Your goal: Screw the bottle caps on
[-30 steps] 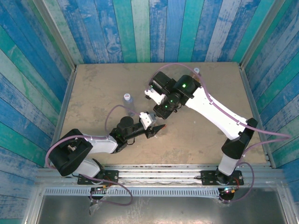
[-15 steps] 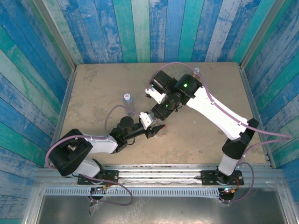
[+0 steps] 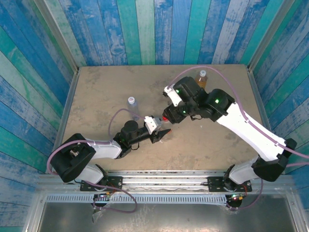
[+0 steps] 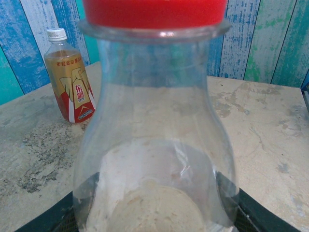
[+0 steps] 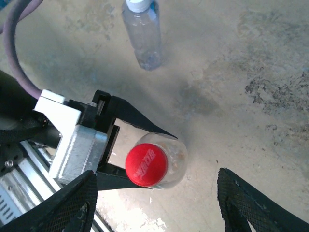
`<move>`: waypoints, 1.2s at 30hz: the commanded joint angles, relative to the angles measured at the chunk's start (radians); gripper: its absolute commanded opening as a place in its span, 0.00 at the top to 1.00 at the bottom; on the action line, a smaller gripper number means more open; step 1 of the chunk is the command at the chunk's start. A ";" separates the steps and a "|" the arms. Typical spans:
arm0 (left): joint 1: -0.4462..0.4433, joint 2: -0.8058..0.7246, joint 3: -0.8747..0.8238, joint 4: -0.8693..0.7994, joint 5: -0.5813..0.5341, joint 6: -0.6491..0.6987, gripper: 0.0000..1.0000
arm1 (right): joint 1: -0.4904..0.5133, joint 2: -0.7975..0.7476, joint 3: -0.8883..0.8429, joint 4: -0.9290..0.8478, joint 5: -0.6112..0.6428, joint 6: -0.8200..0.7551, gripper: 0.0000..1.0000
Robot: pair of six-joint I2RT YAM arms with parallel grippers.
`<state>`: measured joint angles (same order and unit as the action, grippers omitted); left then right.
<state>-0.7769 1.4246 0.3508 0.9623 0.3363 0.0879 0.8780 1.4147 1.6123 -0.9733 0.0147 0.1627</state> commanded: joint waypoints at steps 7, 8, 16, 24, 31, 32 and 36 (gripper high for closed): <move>-0.001 0.021 0.037 -0.215 0.035 0.002 0.43 | -0.043 -0.141 -0.263 0.326 -0.076 0.124 0.37; -0.002 0.020 0.041 -0.221 0.034 0.005 0.43 | -0.046 -0.145 -0.272 0.329 -0.076 0.123 0.37; -0.002 0.029 0.047 -0.232 0.016 -0.003 0.43 | -0.100 -0.157 -0.314 0.341 -0.112 0.115 0.48; -0.002 0.034 0.043 -0.232 0.007 -0.004 0.43 | -0.109 -0.124 -0.318 0.339 -0.151 0.102 0.54; -0.002 0.034 0.043 -0.231 0.007 -0.001 0.43 | -0.122 -0.110 -0.344 0.335 -0.152 0.103 0.60; -0.001 0.034 0.042 -0.230 0.007 -0.001 0.43 | -0.123 -0.109 -0.345 0.335 -0.151 0.104 0.60; -0.002 0.038 0.039 -0.228 0.007 -0.002 0.43 | -0.126 -0.101 -0.350 0.332 -0.154 0.103 0.63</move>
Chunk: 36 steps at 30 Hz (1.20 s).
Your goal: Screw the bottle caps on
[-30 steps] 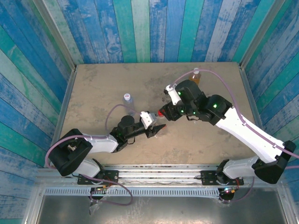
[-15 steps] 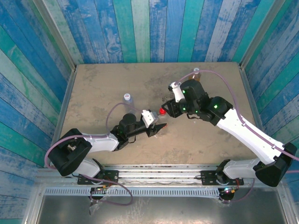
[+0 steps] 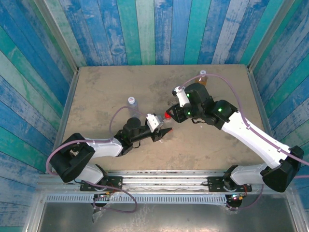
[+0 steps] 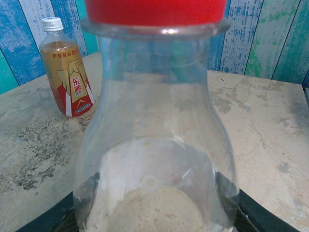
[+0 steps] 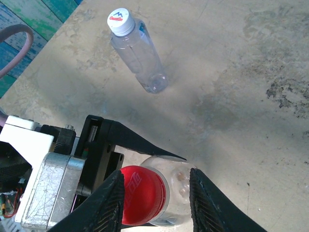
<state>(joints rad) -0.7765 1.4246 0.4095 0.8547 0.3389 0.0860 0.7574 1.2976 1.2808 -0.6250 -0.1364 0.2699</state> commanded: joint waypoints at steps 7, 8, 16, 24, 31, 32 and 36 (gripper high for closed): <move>-0.003 0.043 -0.021 -0.116 0.001 0.000 0.43 | -0.009 0.018 -0.019 -0.038 -0.029 -0.011 0.65; -0.002 0.045 -0.021 -0.115 0.002 0.000 0.43 | -0.009 0.014 -0.024 -0.039 -0.032 -0.011 0.65; -0.003 0.052 -0.019 -0.121 -0.004 -0.003 0.43 | -0.009 -0.008 -0.051 -0.036 -0.025 0.003 0.65; -0.003 0.053 -0.021 -0.121 -0.011 -0.002 0.43 | -0.009 -0.024 -0.062 -0.036 -0.028 0.008 0.66; -0.003 0.053 -0.021 -0.125 -0.012 0.000 0.43 | -0.010 -0.040 -0.071 -0.034 -0.041 0.011 0.66; -0.003 0.051 -0.021 -0.127 -0.011 0.001 0.43 | -0.010 -0.042 -0.073 -0.032 -0.042 0.011 0.66; -0.003 0.047 -0.023 -0.129 -0.014 0.000 0.43 | -0.010 -0.049 -0.073 -0.033 -0.047 0.011 0.66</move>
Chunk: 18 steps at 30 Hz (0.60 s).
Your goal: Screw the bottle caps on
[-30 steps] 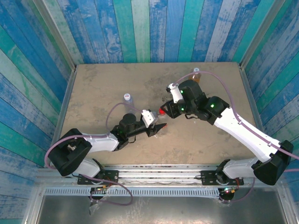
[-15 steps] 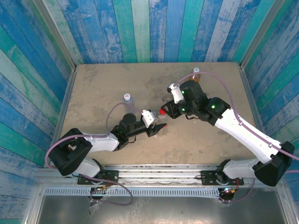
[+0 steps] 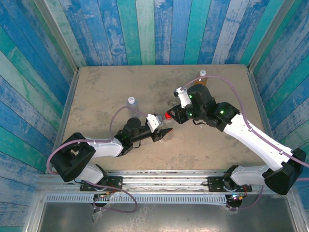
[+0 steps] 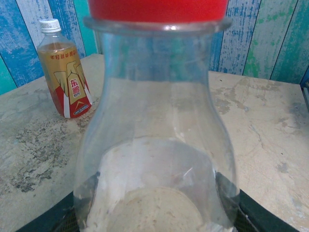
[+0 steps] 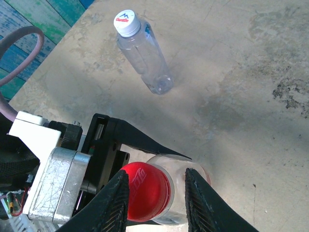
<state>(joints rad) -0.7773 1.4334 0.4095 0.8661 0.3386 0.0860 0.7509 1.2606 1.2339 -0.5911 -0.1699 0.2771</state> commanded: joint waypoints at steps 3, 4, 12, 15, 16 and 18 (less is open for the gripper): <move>-0.001 0.038 -0.023 -0.140 -0.012 -0.001 0.43 | -0.003 -0.018 -0.030 -0.066 -0.019 0.002 0.67; -0.002 0.037 -0.023 -0.141 -0.013 0.000 0.44 | -0.003 -0.021 -0.030 -0.066 -0.020 0.001 0.67; -0.003 0.035 -0.024 -0.144 -0.015 0.000 0.44 | -0.004 -0.019 -0.040 -0.065 -0.028 -0.004 0.67; -0.002 0.034 -0.024 -0.145 -0.014 0.001 0.43 | -0.003 -0.009 -0.028 -0.069 -0.035 -0.009 0.67; -0.002 0.032 -0.024 -0.145 -0.014 0.000 0.44 | -0.002 -0.010 -0.020 -0.067 -0.046 -0.010 0.66; -0.002 0.030 -0.027 -0.145 -0.017 0.001 0.43 | -0.003 -0.015 -0.009 -0.055 -0.050 -0.010 0.64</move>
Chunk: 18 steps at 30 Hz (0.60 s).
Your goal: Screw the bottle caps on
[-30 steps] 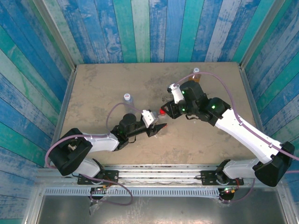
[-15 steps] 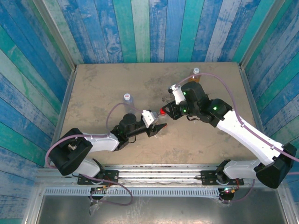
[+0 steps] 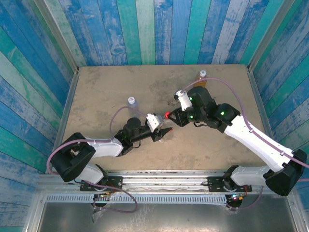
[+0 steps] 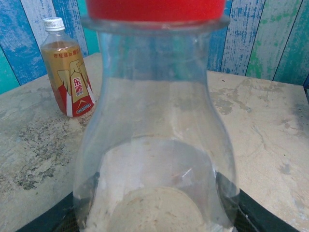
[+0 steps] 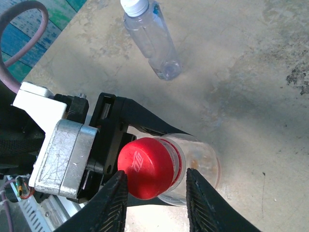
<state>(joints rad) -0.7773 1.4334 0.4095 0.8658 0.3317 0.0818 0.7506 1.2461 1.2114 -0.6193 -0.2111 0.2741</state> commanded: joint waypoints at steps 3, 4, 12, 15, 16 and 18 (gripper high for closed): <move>-0.001 0.030 -0.029 -0.139 -0.010 0.004 0.43 | -0.003 0.005 0.035 -0.029 0.007 -0.014 0.64; -0.002 0.031 -0.031 -0.137 -0.008 0.005 0.43 | -0.003 0.011 0.041 -0.029 0.007 -0.016 0.62; -0.001 0.035 -0.037 -0.129 -0.002 0.007 0.43 | -0.003 0.030 0.060 -0.016 0.023 -0.006 0.61; -0.002 0.036 -0.037 -0.129 0.002 0.011 0.43 | -0.003 0.041 0.064 -0.015 0.046 0.003 0.63; -0.002 0.036 -0.037 -0.126 0.003 0.012 0.44 | -0.002 0.047 0.064 -0.016 0.054 0.004 0.65; -0.001 0.036 -0.039 -0.127 0.002 0.011 0.43 | -0.002 0.054 0.066 -0.017 0.062 0.007 0.66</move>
<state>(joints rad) -0.7765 1.4334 0.4084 0.8677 0.3317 0.0814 0.7513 1.2839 1.2575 -0.6266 -0.1909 0.2733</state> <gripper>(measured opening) 0.569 0.348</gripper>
